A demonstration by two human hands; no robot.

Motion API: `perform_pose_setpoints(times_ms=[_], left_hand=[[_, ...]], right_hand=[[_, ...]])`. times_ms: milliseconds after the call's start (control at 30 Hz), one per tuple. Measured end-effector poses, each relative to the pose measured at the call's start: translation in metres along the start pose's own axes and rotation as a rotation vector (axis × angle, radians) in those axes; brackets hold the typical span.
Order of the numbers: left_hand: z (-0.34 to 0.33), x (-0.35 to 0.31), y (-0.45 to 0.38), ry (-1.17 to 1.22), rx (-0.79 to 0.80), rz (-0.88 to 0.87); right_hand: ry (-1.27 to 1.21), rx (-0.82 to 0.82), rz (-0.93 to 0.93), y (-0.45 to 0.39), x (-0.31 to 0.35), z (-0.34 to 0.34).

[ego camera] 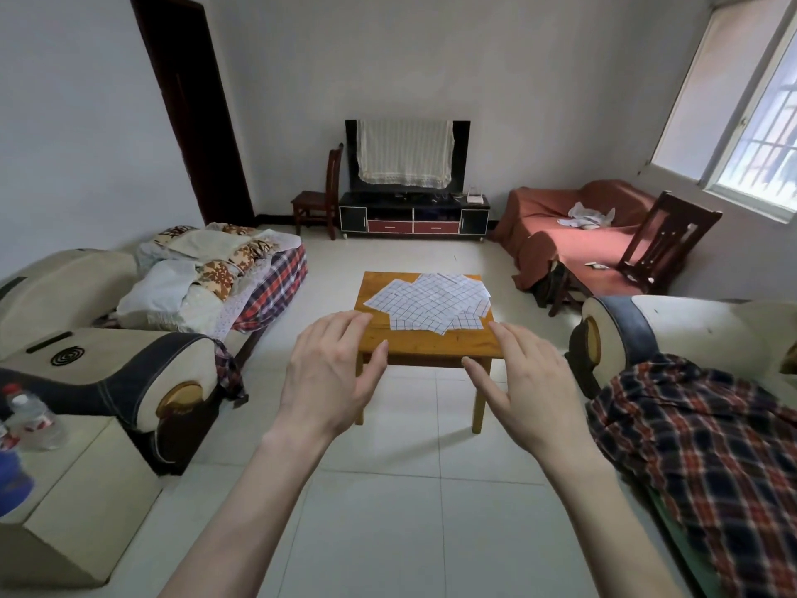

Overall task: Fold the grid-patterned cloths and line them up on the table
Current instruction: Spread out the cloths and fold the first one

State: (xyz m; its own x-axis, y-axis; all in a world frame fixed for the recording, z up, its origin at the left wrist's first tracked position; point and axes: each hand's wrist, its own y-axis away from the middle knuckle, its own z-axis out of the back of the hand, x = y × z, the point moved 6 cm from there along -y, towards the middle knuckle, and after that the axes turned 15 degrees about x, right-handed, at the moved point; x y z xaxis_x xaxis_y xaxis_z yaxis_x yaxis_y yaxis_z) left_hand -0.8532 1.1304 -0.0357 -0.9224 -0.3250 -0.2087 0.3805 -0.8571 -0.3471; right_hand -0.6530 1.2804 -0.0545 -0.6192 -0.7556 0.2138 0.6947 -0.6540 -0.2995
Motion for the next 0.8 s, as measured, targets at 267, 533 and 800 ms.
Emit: perform_pose_setpoints(times_ms=[267, 533, 800], left_hand=[[-0.076, 0.059, -0.149, 0.012, 0.021, -0.041], [-0.138, 0.122, -0.31, 0.05, 0.031, -0.063], [-0.204, 0.146, -0.444, 0.075, 0.061, -0.17]], right_hand=[[0.052, 0.034, -0.033, -0.15, -0.037, -0.062], [0.052, 0.072, -0.111, -0.305, -0.075, -0.118], [0.047, 0.106, -0.203, -0.418, -0.126, -0.162]])
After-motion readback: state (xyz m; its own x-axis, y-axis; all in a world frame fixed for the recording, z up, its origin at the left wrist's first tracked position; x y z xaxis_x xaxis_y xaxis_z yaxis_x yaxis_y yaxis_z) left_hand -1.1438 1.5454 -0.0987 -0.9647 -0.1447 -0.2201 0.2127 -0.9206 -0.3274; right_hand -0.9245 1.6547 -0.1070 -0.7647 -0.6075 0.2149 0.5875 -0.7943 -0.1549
